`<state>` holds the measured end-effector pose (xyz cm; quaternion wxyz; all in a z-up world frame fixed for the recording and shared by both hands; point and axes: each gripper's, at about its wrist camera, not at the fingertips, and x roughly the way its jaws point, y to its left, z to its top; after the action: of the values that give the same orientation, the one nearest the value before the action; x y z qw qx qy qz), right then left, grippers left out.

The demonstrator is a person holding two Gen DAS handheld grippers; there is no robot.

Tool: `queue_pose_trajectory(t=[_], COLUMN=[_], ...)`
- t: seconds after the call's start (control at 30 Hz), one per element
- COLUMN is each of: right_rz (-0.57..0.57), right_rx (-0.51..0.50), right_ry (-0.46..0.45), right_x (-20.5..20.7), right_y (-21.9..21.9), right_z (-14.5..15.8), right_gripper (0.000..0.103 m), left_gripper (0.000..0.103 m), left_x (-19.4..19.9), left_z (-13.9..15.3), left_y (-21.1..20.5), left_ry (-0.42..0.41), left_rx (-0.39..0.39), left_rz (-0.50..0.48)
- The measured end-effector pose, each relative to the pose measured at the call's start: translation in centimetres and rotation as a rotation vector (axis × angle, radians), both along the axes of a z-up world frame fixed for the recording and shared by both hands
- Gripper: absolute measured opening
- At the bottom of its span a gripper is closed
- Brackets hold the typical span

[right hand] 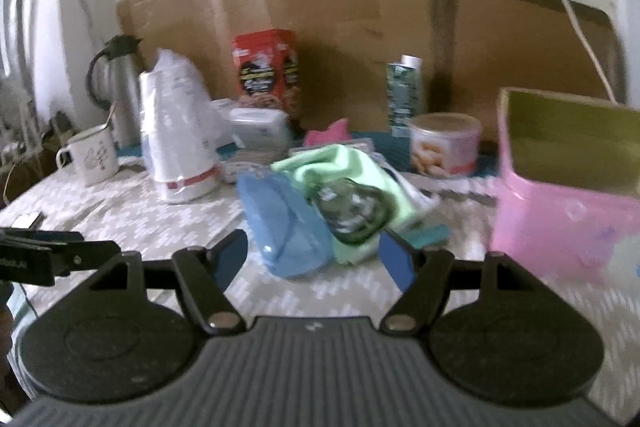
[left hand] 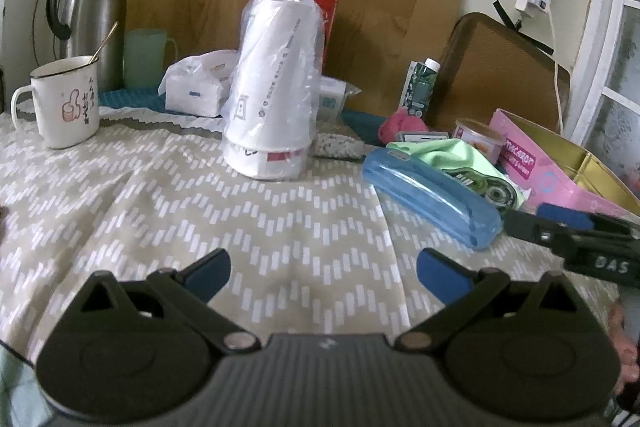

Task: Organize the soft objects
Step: 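Move the right gripper to the blue plastic case and grasp it, then lift the blue plastic case with the right gripper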

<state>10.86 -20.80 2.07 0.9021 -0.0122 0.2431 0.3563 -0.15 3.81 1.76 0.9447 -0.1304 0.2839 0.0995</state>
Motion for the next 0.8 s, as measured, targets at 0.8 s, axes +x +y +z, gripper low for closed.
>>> queue_pose_trajectory(t=[0.8], right_rz=[0.392], right_rx=[-0.153], right_ry=[0.029], right_x=[-3.0], right_y=[1.1], right_z=[-1.8], right_gripper=[0.055], left_gripper=[0.103], left_x=[0.1], left_z=[-0.1], left_y=[0.5], left_ry=[0.0], left_rx=[-0.067], left_rz=[-0.037])
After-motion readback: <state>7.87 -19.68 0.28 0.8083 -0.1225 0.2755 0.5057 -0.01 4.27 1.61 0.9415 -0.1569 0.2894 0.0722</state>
